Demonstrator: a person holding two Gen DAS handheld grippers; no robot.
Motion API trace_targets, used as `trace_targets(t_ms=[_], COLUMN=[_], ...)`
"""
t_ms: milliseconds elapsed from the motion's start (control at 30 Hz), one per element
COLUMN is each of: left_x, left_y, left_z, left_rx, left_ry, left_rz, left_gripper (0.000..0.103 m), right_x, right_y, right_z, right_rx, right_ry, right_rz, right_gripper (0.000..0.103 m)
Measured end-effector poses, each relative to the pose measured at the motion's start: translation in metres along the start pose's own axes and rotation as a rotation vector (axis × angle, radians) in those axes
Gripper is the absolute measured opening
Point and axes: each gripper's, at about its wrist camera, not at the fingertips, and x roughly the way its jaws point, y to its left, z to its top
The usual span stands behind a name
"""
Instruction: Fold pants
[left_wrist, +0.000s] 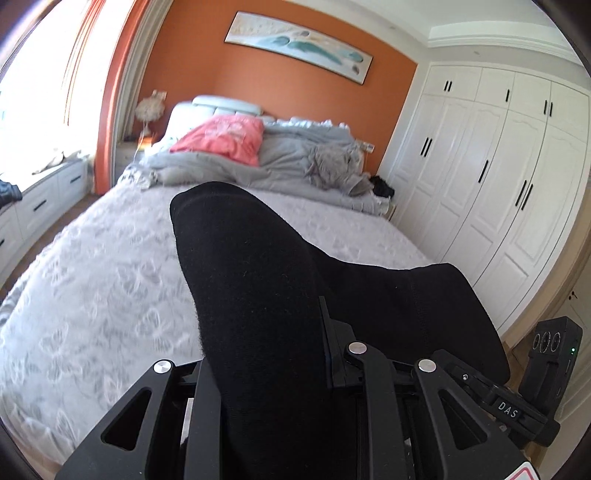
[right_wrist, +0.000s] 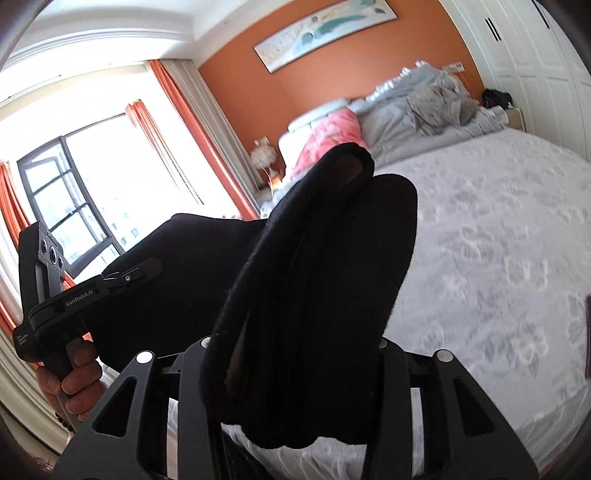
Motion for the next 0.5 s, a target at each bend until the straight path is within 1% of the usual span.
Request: trace_targets(t_ms=[133, 267, 367, 500], left_x=[0.001, 0.012, 0.029, 0.063], left_y=[-0.001, -0.001, 0.005, 0.022], left_z=[0.036, 0.068, 0.092, 0.118], left_rx=[0.034, 0.066, 0.08, 0.062], left_ry=[-0.074, -0.139, -0.179, -0.2], left_rz=[-0.018, -0.021, -0.022, -0.038], left_gripper=[0.018, 0.019, 0.019, 0.019], right_x=[0.011, 0.03, 0.049, 0.087], right_y=[-0.002, -0.002, -0.004, -0.02], right_z=[0.033, 0.066, 0.089, 0.116], right_rx=[-0.011, -0.047, -0.069, -0.065], right_ry=[-0.054, -0.112, -0.151, -0.174], right_rz=[0.04, 0.064, 0.082, 0.104], right_gripper=[0.038, 0.038, 0.038, 0.039])
